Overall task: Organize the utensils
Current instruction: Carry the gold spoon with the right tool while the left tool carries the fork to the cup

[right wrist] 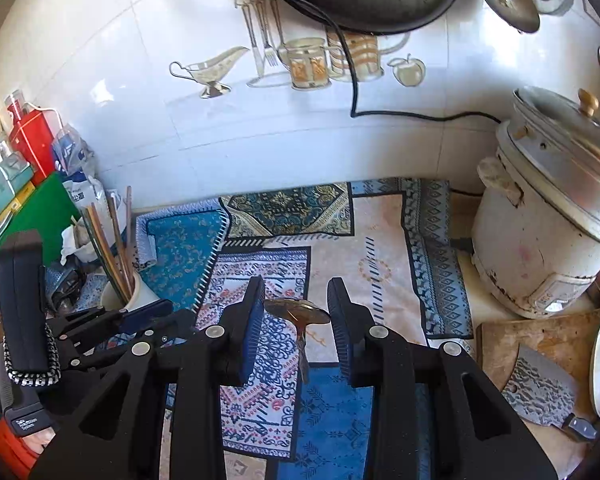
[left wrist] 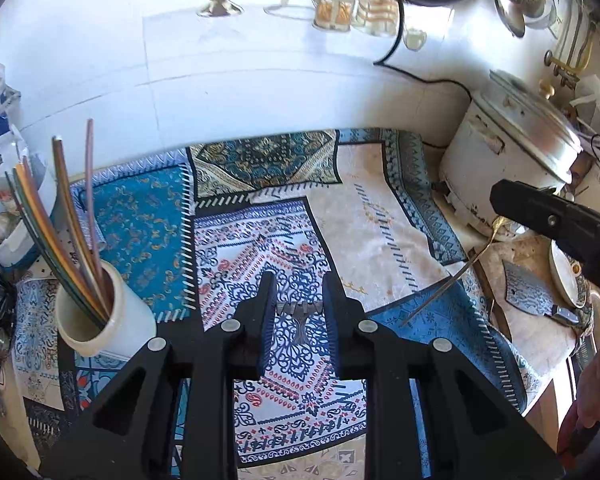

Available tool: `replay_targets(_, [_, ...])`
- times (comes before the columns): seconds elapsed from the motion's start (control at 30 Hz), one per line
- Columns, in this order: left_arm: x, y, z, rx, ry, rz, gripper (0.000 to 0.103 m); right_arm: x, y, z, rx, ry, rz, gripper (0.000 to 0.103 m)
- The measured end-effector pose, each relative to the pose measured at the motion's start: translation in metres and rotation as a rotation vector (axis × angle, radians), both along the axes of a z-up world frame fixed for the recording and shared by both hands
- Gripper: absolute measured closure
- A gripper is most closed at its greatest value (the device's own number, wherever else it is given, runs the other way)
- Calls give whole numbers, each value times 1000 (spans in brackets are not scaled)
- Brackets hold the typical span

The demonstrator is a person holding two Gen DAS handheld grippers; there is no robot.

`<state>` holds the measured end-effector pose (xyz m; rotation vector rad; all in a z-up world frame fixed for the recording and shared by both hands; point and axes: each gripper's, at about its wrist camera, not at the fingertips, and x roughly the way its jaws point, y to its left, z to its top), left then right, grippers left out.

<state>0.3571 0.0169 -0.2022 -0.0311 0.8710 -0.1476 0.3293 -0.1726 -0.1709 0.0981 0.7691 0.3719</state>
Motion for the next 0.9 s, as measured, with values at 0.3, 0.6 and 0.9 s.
replay_targets(0.3, [-15,41,51,-18,-113,49,81,-1,39,35,13,-73,58,73])
replay_targets(0.6, [-28,103,90,-25,-199,144,81,5,101,67,36,-134,161,73])
replay_targets(0.9, [-32,161,95,-20,-196,232,81,11,167,78,68,-149,275,73])
